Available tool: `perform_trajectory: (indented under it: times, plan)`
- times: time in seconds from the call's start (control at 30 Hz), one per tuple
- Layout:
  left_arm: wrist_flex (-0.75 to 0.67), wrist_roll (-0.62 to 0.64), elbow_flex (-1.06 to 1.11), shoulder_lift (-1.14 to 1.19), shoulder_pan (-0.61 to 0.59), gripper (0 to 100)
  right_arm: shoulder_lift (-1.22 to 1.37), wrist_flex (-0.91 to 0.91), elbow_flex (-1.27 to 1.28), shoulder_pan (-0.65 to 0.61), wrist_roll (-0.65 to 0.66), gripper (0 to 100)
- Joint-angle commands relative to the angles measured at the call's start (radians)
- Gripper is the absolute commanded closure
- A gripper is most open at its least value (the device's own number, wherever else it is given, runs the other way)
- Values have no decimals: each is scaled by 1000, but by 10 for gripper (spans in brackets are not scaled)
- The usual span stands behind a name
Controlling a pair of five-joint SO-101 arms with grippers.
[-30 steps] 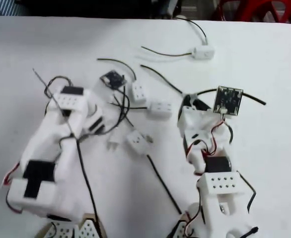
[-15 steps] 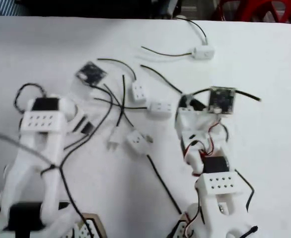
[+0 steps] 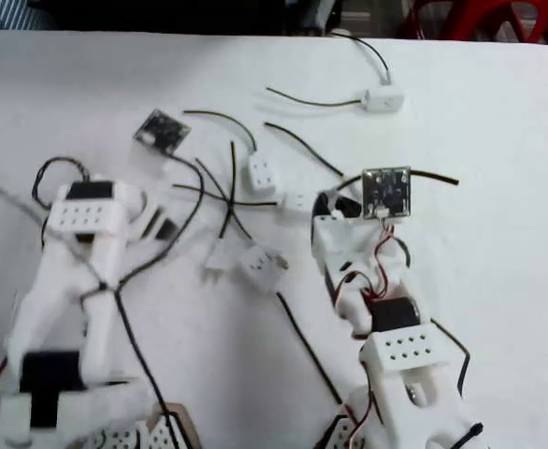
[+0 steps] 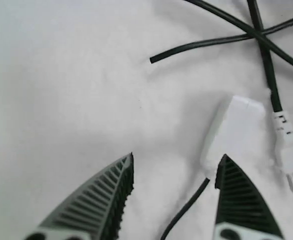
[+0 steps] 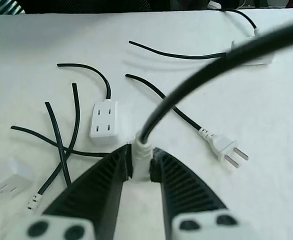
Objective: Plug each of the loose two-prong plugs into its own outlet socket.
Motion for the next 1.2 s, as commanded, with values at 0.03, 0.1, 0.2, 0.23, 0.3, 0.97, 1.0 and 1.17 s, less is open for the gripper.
perform_trajectory:
  times: [0.03,0.1,0.2,0.23,0.3,0.97,1.0,1.17]
  plan:
    - [52,17,-229,170,18,736,-13,2,-12,-2,11,981]
    - [95,17,-302,202,8,736,-13,2,-8,-2,11,981]
    - [140,17,-362,209,7,736,-13,1,-5,-4,11,981]
    - [144,14,-368,209,8,736,-13,-1,-5,-4,11,981]
    - [144,11,-367,214,22,736,-13,-2,-5,-2,11,981]
    - [141,17,-97,79,237,736,-13,1,-3,2,11,981]
    - [141,17,-89,59,237,736,-13,1,-3,2,11,981]
    - [141,12,-83,-21,202,736,-13,1,-3,1,11,981]
